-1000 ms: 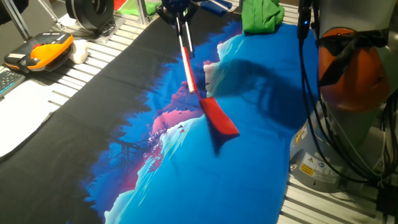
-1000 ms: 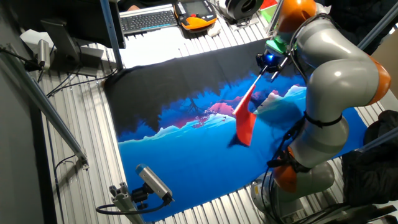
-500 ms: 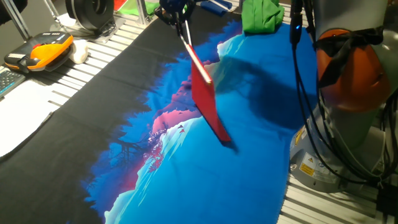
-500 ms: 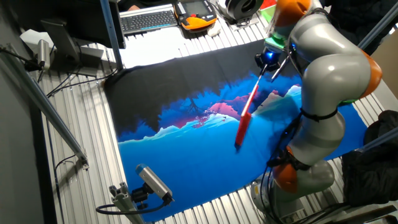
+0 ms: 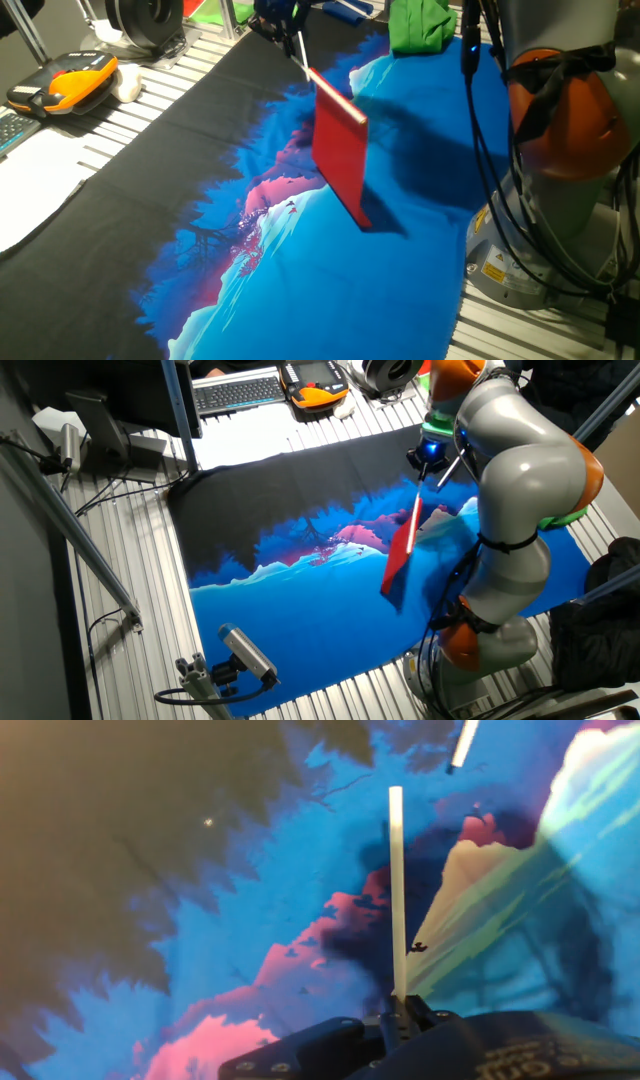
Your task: Wave the flag
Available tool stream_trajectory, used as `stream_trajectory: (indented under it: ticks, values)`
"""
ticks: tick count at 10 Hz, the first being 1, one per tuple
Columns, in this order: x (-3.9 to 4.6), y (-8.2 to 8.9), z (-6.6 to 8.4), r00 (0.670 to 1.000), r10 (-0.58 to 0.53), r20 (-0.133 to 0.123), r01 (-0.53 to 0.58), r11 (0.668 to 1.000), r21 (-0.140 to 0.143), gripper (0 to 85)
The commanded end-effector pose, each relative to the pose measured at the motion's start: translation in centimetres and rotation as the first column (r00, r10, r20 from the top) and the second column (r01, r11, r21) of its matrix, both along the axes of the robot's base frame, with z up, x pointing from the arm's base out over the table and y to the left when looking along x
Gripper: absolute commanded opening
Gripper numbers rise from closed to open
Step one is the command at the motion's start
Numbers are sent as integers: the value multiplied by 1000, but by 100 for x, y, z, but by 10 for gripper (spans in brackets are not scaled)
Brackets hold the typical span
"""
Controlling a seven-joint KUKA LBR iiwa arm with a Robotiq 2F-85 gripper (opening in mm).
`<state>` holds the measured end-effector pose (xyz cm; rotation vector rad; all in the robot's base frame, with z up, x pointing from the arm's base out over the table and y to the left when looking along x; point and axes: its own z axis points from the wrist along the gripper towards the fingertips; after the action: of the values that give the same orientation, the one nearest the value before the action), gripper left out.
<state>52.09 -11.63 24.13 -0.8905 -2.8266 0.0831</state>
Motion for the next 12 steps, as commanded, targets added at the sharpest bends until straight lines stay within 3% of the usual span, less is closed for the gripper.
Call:
stream_trajectory:
  ticks: [1, 2, 3, 5, 7, 8, 9, 10, 11, 12]
  values:
    - [1, 6, -3, 856, 517, -5, -517, 856, 0, 0]
    - [1, 6, -3, 849, 528, 5, -528, 849, 11, 0]
    - [1, 6, -3, 827, 563, 12, -563, 827, 4, 0]
    - [-1, -5, -6, 783, 621, 3, -621, 783, -10, 0]
    - [-86, -214, -80, 761, 648, 27, -648, 761, -12, 0]
    - [-96, -236, -112, 769, 638, 39, -638, 770, 2, 0]
    - [-42, -76, -60, 816, 578, 11, -578, 815, 36, 0]
    - [23, 182, 47, 865, 501, -26, -499, 865, 48, 0]
    - [38, 490, 133, 912, 410, -36, -409, 912, 33, 0]
    - [1, 730, 135, 940, 339, -31, -339, 941, 13, 0]
